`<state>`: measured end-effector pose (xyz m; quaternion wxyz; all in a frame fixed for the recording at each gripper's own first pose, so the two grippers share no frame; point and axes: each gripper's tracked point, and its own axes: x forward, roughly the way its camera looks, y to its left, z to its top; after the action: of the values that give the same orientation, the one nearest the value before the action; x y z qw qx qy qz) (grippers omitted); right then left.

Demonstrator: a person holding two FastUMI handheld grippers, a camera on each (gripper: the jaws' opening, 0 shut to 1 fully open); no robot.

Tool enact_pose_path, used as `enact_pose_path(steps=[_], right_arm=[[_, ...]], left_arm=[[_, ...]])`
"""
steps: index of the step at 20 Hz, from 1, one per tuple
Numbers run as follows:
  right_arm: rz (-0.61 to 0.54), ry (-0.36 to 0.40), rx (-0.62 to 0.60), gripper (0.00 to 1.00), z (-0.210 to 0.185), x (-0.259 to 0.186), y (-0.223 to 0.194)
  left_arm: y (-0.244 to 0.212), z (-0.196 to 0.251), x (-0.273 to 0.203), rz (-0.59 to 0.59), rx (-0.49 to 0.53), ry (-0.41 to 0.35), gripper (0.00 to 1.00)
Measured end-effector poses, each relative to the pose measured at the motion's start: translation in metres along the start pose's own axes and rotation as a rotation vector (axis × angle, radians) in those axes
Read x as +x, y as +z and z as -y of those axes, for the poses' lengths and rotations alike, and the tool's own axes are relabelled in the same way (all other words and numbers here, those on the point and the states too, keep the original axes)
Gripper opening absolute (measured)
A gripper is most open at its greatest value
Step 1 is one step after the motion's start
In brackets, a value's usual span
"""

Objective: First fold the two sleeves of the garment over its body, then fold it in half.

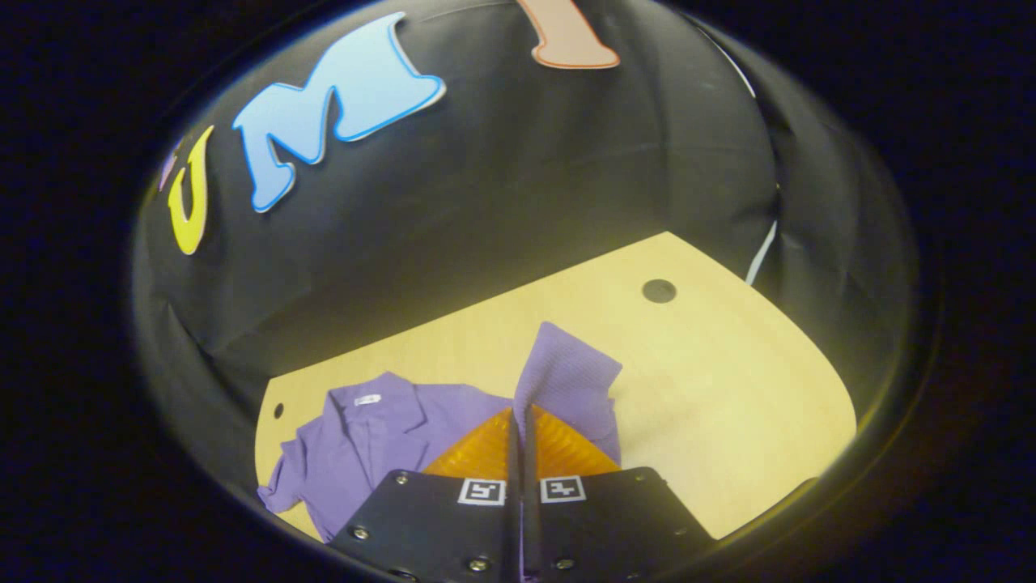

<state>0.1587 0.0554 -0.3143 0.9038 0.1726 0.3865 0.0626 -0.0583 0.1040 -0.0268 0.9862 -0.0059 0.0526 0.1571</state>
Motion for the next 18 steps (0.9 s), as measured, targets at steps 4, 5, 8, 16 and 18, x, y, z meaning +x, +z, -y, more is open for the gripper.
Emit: enact_pose_path(steps=[4,5,8,16,18], right_arm=[[-0.004,0.078,-0.05,0.01,-0.074,0.0,-0.008],[-0.006,0.098,-0.06,0.01,-0.094,0.001,-0.011],[-0.018,0.155,-0.099,0.02,-0.149,0.003,-0.025],[-0.063,0.29,-0.197,0.01,-0.28,0.005,-0.073],[-0.078,0.315,-0.224,0.01,-0.304,0.005,-0.086]], left_arm=[[-0.004,-0.041,0.003,-0.01,-0.006,0.046,0.97],[-0.003,-0.051,0.004,-0.011,-0.006,0.056,0.97],[-0.007,-0.08,0.004,-0.014,-0.006,0.085,0.97],[-0.011,-0.151,-0.002,-0.02,0.003,0.167,0.97],[-0.012,-0.166,-0.006,-0.021,0.01,0.19,0.97]])
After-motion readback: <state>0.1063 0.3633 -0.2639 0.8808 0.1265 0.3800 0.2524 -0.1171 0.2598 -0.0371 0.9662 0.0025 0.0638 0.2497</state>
